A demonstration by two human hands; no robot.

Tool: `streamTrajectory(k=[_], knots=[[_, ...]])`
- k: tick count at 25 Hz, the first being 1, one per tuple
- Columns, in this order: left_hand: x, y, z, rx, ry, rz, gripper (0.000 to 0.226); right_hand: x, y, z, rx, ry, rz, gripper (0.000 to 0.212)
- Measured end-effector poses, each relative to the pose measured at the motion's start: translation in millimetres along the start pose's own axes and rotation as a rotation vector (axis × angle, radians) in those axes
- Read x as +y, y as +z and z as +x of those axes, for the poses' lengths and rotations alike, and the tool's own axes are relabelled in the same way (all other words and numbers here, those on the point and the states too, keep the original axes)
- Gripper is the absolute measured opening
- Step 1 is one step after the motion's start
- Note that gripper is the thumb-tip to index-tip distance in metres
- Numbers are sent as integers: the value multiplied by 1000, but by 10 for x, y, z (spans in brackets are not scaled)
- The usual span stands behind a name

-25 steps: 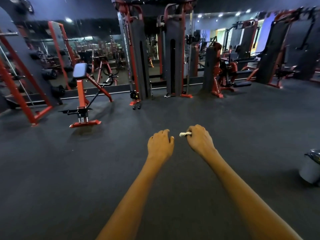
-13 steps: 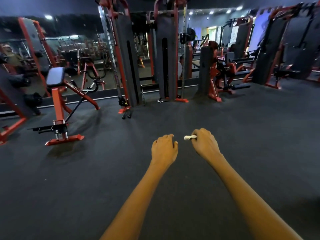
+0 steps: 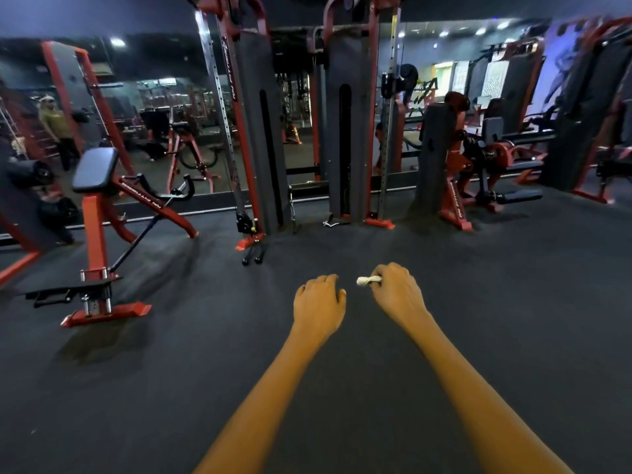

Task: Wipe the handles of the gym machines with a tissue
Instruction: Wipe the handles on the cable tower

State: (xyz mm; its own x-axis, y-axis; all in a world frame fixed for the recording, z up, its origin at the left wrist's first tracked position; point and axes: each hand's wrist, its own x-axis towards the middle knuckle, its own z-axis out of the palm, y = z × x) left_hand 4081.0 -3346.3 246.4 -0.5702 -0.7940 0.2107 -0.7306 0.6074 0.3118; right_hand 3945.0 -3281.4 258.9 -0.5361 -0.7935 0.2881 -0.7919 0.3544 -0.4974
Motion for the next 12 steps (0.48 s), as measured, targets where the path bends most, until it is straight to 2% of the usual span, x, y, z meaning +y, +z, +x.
streamTrajectory(k=[6,12], knots=[[-471,525,2412,19,1,-18,38,280,800,2411,-2,-7,-35,16],[-743,761,4897,10,35,-25,42,426,1262,4760,3,31,-57,16]])
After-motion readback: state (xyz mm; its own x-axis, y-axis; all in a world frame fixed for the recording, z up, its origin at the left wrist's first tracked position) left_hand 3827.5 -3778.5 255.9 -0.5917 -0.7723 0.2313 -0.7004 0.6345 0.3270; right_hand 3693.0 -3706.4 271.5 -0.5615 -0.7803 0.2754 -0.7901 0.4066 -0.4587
